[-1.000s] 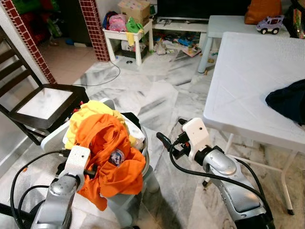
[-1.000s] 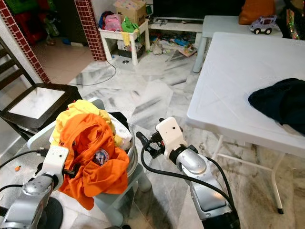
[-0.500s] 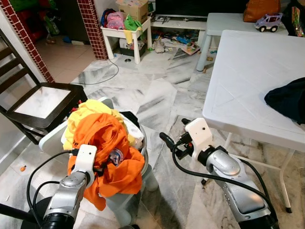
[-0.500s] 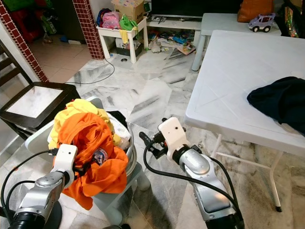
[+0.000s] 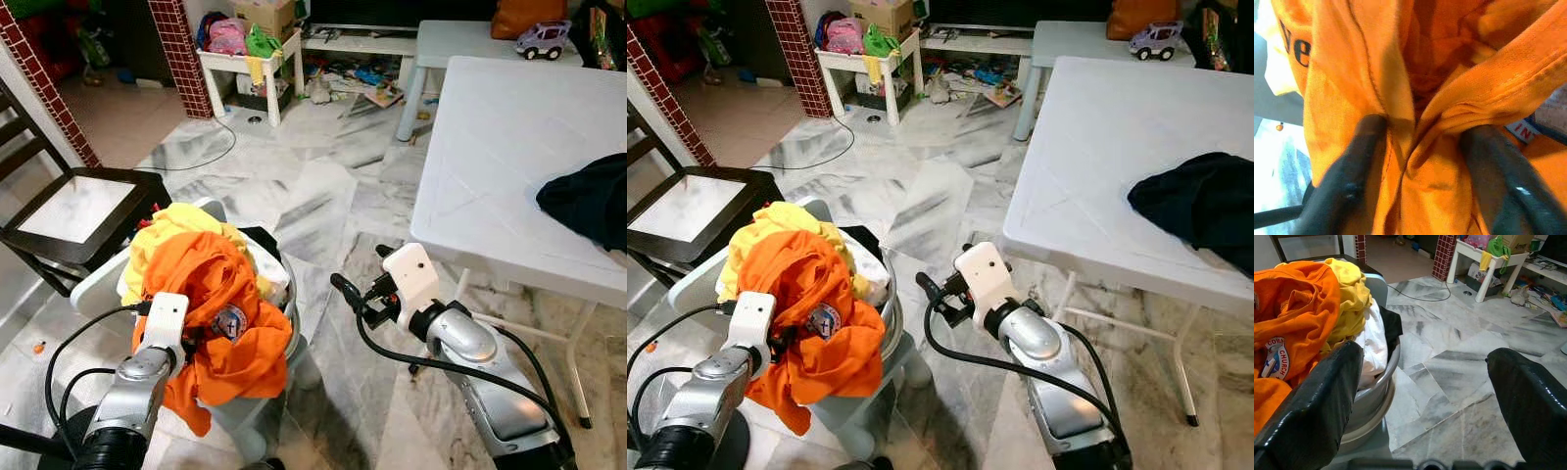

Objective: Hang hanger

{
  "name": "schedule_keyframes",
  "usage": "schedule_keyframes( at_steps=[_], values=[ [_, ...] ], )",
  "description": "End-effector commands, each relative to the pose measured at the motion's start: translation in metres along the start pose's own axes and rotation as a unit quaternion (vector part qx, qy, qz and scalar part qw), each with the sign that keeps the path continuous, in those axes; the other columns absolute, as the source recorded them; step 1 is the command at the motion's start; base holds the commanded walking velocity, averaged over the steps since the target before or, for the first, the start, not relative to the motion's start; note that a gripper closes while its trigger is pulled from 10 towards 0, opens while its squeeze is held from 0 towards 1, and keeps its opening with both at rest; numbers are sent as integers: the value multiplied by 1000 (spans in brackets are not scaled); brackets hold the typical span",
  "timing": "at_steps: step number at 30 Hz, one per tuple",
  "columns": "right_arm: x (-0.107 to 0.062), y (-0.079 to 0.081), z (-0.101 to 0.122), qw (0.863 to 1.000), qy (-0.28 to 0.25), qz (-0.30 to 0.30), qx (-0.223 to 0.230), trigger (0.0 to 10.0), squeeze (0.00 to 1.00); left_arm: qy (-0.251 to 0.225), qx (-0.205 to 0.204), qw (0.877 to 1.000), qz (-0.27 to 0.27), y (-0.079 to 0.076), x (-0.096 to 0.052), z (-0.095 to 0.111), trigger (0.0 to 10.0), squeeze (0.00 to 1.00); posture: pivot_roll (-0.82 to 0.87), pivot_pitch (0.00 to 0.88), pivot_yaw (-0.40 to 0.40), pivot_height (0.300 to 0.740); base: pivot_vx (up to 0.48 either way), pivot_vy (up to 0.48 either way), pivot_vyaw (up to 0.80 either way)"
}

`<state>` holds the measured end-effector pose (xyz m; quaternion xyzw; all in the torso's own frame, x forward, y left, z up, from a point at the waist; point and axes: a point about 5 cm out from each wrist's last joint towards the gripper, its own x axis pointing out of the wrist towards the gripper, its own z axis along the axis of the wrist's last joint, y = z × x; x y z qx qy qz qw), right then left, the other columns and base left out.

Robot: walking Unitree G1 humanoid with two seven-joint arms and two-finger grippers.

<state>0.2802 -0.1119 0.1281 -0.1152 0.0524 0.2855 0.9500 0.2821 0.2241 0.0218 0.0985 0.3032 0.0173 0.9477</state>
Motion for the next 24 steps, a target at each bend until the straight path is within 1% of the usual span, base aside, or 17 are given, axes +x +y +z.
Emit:
schedule_keyframes(
  at_steps=[1,7,20,24],
  values=[
    [-1,-3,6,1000,-10,-4,-3,10000,0,-8,2,1000,17,6,1,5,0,0,-126,95,73,740,0,0,0],
    [-3,-1,3,1000,-6,-4,-2,10000,0,-5,-5,1000,21,6,2,2,0,0,-126,95,73,740,0,0,0],
    [-3,-2,3,1000,-4,-5,-5,10000,0,-23,-9,999,35,7,2,6,0,0,-128,103,69,740,0,0,0],
    [-4,-2,3,1000,-5,-4,-4,10000,0,-33,-12,999,31,5,1,9,0,0,-129,101,69,740,0,0,0]
  ],
)
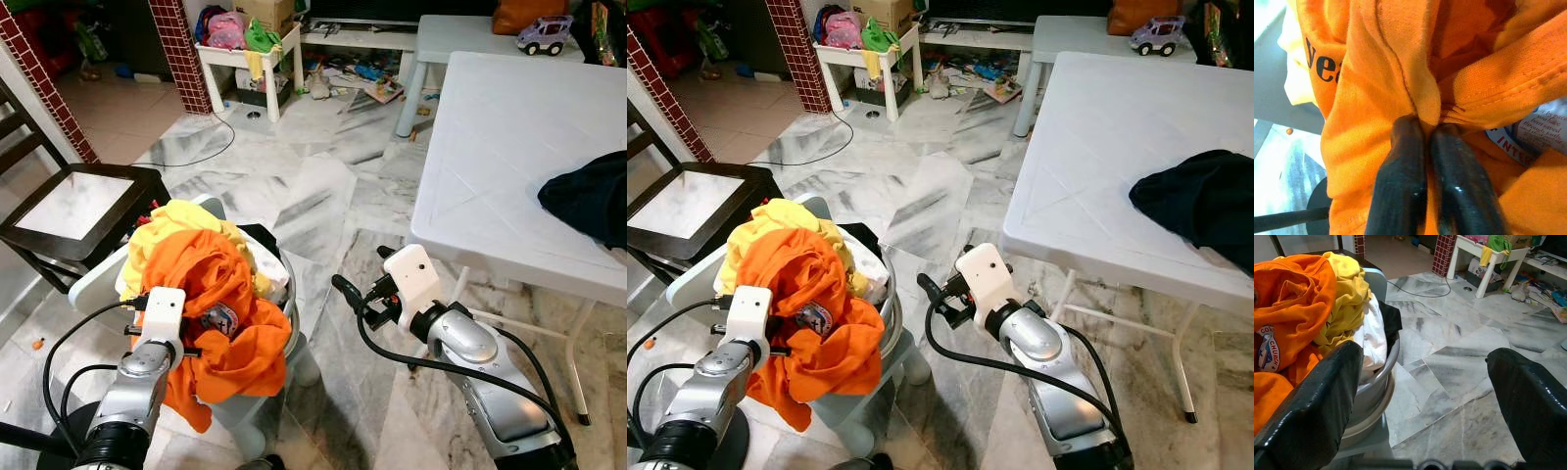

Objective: Hang hanger

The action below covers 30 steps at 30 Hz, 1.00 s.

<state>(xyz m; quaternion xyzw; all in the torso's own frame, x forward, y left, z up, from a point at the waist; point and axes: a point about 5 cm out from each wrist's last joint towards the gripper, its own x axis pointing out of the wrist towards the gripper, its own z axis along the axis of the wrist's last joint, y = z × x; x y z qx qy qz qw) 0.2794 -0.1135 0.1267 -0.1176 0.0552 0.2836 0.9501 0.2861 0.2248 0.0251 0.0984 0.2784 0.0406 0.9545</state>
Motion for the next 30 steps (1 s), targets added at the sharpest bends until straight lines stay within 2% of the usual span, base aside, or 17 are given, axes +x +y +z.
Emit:
schedule_keyframes(
  at_steps=[1,8,16,20,25,30],
  values=[
    [-3,-1,5,1000,-9,-1,-1,10000,0,-11,-4,1000,7,3,0,5,0,0,-129,101,69,740,0,0,0],
    [-7,-2,14,998,-36,47,12,10000,0,-45,-14,999,21,4,0,19,0,0,-123,97,69,740,0,0,0],
    [-3,-6,12,999,-26,25,8,10000,0,-47,-18,998,22,4,0,19,0,0,-118,93,70,740,0,0,647],
    [-3,-7,11,999,-24,20,13,10000,0,-50,-18,998,24,5,0,20,0,0,-116,92,73,740,0,0,0],
    [-3,-11,10,1000,-21,5,11,10000,0,-75,-18,996,46,12,1,33,0,0,-119,90,74,740,0,0,0],
    [-3,-13,10,1000,-21,-12,9,10000,0,-121,7,991,57,17,0,57,0,0,-119,90,74,740,0,0,0]
  ],
)
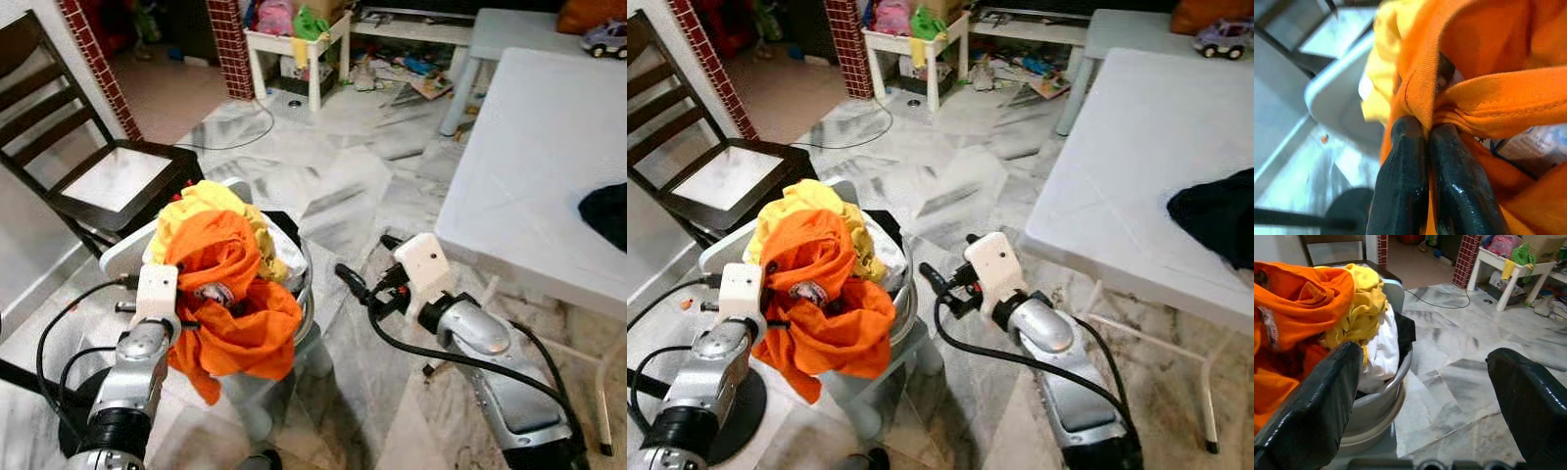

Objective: Hang hanger

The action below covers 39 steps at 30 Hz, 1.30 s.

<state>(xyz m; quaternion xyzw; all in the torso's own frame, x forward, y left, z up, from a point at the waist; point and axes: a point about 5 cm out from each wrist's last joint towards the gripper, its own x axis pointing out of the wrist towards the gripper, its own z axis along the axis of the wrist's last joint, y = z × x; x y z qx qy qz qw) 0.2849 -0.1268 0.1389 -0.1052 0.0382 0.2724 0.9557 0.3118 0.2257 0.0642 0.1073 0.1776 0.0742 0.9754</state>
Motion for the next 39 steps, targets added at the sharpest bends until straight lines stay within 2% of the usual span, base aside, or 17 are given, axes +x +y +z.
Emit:
schedule_keyframes(
  at_steps=[1,8,13,15,16,20,21,22,25,28,30,33,34,35,36,38,39],
  values=[
    [2,2,1,1000,-2,-1,1,10000,0,-30,15,999,12,9,3,16,0,0,-118,88,75,740,0,0,0],
    [4,5,2,1000,-6,-10,0,10000,0,-92,-5,996,8,10,14,60,0,0,-118,88,75,740,0,0,0],
    [6,5,3,1000,-10,-20,-3,10000,0,-105,-39,994,-2,2,24,82,0,0,-115,83,79,740,0,0,0],
    [7,6,3,1000,-10,-22,-4,10000,0,-107,-31,994,-13,-5,28,89,0,0,-115,80,83,740,0,0,0],
    [8,7,3,1000,-11,-23,-6,10000,0,-97,-23,994,-32,-15,31,92,0,0,-118,80,86,740,0,0,0],
    [8,6,3,999,-8,-30,-17,10000,0,-69,-5,994,-81,-40,34,89,0,0,-126,78,95,740,0,0,0],
    [7,5,3,999,-8,-33,-18,10000,0,-59,-2,993,-105,-51,34,87,0,0,-131,78,100,740,0,0,0],
    [7,5,3,999,-8,-33,-18,10000,0,-59,-2,993,-105,-51,34,87,0,0,-131,78,100,740,0,0,0],
    [6,3,2,999,-7,-42,-20,10000,0,-38,13,987,-154,-77,32,82,0,0,-137,79,110,740,0,0,0],
    [6,4,2,999,-7,-44,-21,10000,0,-27,10,984,-175,-88,30,80,471,0,-140,79,114,740,0,0,0],
    [6,5,2,999,-7,-45,-21,10000,0,-27,2,984,-176,-91,30,81,0,0,-140,79,117,740,0,0,0],
    [6,5,2,999,-8,-46,-23,10000,0,-26,-4,985,-171,-94,31,81,0,0,-140,79,117,740,0,0,0],
    [7,6,2,999,-8,-46,-23,10000,0,-24,-6,985,-173,-96,30,80,1255,0,-140,79,117,740,0,0,0],
    [7,6,2,999,-8,-46,-23,10000,0,-24,-6,985,-173,-96,30,80,1255,0,-140,79,117,740,0,0,0],
    [7,6,2,999,-8,-46,-23,10000,0,-23,-6,984,-176,-98,30,79,3451,0,-140,79,117,740,0,0,0],
    [8,8,2,999,-8,-44,-24,10000,0,-19,-8,980,-196,-104,28,77,9255,0,-140,79,117,740,0,0,0],
    [8,8,3,999,-9,-43,-24,10000,0,-23,-2,976,-215,-108,26,76,10000,0,-140,79,117,740,0,0,0]
  ],
)
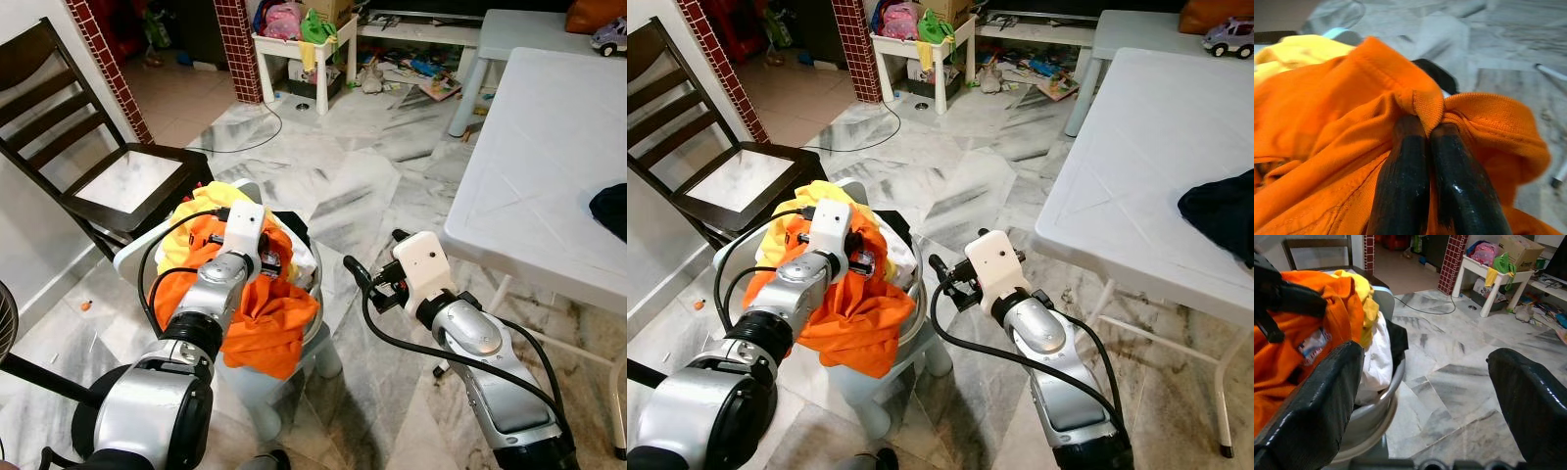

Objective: Hang hanger

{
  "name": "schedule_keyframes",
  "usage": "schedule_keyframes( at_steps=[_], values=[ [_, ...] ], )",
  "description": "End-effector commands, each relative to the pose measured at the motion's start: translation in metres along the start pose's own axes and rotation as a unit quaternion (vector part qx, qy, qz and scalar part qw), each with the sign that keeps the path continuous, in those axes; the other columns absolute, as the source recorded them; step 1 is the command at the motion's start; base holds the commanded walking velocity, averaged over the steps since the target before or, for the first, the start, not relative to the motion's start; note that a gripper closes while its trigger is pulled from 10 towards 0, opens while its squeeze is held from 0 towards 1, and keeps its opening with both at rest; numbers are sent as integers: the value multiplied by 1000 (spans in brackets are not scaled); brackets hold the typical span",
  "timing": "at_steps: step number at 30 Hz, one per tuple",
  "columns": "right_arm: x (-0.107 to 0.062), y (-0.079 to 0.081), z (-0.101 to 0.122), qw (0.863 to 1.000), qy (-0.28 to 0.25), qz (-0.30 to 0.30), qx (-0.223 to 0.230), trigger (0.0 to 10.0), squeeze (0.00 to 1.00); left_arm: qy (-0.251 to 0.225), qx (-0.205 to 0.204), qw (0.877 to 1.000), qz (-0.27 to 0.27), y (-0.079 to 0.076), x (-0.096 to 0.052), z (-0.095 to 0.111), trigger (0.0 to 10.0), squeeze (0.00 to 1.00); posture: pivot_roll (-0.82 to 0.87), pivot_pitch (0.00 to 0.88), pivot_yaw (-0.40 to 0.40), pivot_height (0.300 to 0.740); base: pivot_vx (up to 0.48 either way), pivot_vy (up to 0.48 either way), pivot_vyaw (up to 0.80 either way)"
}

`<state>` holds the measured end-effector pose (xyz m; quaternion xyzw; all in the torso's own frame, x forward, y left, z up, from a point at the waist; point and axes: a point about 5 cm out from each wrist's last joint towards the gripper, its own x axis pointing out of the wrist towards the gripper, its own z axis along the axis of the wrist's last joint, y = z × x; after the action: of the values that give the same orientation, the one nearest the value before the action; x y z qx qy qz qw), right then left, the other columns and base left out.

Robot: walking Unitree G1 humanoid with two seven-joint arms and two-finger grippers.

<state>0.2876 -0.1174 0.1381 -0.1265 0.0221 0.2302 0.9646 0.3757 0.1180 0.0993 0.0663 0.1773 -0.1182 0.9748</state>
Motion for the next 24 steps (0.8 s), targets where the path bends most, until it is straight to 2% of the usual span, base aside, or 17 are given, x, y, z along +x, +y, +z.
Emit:
schedule_keyframes(
  at_steps=[1,2,3,7,13,17,22,24],
  values=[
    [1,2,2,1000,-4,2,-2,10000,0,-5,23,999,-26,-6,0,0,10000,0,-140,79,117,740,0,0,0],
    [1,2,2,1000,-4,2,-2,10000,0,-5,36,999,-28,-6,0,0,10000,0,-140,79,117,740,0,0,0],
    [1,2,1,1000,-4,3,-2,10000,0,-6,50,998,-28,-5,-1,-2,10000,1000,-140,79,117,740,0,0,0],
    [2,4,1,1000,-4,6,1,10000,0,-28,93,995,-21,0,-8,-8,10000,1000,-119,80,111,740,0,0,0],
    [4,7,1,1000,-4,13,5,10000,0,-58,78,995,-6,2,-21,-16,10000,1000,-101,83,104,740,0,0,0],
    [4,9,1,1000,-3,18,10,10000,0,-70,70,995,20,10,-36,-23,10000,1000,-74,98,98,740,0,0,0],
    [3,12,-3,1000,4,20,18,10000,0,-104,88,989,64,21,-60,-21,10000,1000,-57,115,100,740,0,0,0],
    [3,12,-3,1000,4,20,19,10000,0,-108,91,987,71,22,-64,-21,10000,1000,-56,119,101,740,0,0,0]
  ],
)
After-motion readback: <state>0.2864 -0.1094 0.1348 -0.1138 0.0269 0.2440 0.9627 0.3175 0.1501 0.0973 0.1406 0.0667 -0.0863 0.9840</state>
